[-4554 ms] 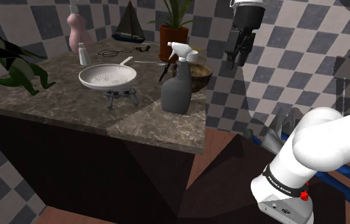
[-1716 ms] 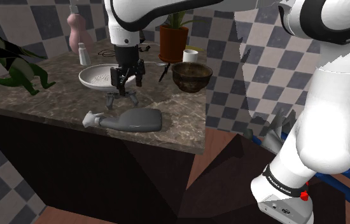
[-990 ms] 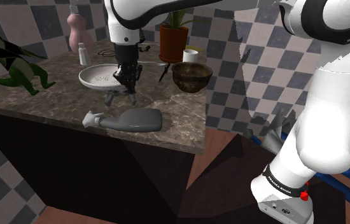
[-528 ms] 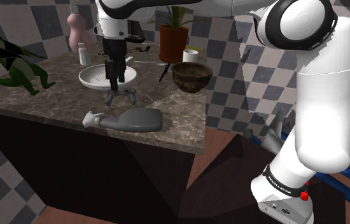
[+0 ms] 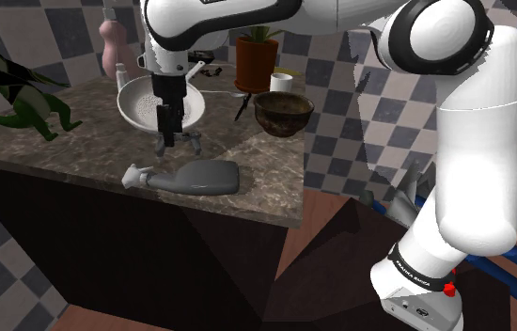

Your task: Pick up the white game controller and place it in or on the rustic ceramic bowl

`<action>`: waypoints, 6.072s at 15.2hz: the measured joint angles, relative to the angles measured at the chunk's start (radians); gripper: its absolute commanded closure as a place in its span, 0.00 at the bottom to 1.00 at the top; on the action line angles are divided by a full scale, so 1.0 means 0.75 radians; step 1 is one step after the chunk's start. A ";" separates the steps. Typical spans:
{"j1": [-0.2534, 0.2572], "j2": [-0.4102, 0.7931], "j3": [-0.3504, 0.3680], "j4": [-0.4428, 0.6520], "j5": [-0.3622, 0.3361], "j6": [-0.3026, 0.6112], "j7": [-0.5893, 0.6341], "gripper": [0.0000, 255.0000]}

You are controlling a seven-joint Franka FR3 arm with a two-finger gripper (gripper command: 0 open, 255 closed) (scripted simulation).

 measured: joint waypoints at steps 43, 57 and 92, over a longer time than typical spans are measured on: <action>0.075 0.107 0.004 0.631 -0.034 -0.521 0.052 1.00; -0.112 -0.124 0.000 0.433 0.035 -0.566 -0.095 1.00; -0.517 -0.680 -0.245 -0.515 0.154 -0.219 -0.741 1.00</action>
